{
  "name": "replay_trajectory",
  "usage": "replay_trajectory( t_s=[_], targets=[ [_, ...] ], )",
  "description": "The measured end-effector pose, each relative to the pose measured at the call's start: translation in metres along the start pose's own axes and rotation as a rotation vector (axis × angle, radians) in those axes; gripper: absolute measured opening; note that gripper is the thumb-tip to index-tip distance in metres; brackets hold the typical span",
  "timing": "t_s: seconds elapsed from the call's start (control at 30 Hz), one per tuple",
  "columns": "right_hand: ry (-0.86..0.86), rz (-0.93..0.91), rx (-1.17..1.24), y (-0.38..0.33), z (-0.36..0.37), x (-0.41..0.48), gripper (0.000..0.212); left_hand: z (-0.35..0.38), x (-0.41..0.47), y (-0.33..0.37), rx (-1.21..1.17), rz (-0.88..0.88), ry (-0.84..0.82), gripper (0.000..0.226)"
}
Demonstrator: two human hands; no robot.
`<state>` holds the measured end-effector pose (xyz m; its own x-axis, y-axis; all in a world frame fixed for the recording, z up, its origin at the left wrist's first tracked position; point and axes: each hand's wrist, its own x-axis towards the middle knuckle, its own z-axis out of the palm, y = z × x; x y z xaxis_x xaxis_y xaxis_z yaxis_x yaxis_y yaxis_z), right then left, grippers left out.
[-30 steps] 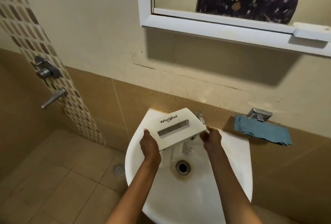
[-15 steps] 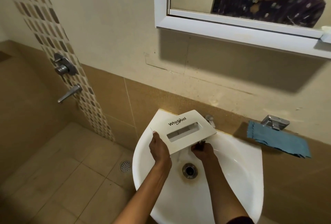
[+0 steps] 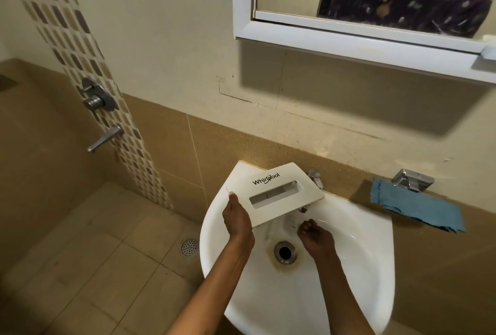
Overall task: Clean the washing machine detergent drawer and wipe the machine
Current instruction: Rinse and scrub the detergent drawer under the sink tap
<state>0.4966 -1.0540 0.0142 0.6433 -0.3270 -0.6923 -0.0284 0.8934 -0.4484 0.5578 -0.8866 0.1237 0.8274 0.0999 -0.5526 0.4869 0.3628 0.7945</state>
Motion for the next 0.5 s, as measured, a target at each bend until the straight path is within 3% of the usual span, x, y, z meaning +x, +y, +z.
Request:
replay_trajectory(
  t_s=[0.07, 0.13, 0.23, 0.37, 0.5],
  targets=[
    [-0.074, -0.005, 0.346, -0.01, -0.003, -0.01, 0.016, 0.0, 0.0, 0.0, -0.002, -0.004, 0.001, 0.033],
    [-0.196, -0.106, 0.392, -0.027, 0.007, -0.027, 0.023, 0.0, 0.0, -0.002, 0.009, -0.002, -0.007, 0.033],
    [-0.431, -0.247, 0.206, -0.061, 0.037, -0.047, 0.05, 0.001, -0.003, -0.003, 0.036, 0.009, -0.021, 0.033],
    [-0.588, -0.138, 0.028, -0.088, 0.091, -0.067, 0.045, -0.006, -0.001, 0.0, -0.021, -0.09, 0.018, 0.038],
    [-0.619, 0.0, -0.109, -0.068, 0.138, -0.091, 0.019, -0.007, 0.0, 0.005, -0.043, -0.121, -0.001, 0.034]
  ],
)
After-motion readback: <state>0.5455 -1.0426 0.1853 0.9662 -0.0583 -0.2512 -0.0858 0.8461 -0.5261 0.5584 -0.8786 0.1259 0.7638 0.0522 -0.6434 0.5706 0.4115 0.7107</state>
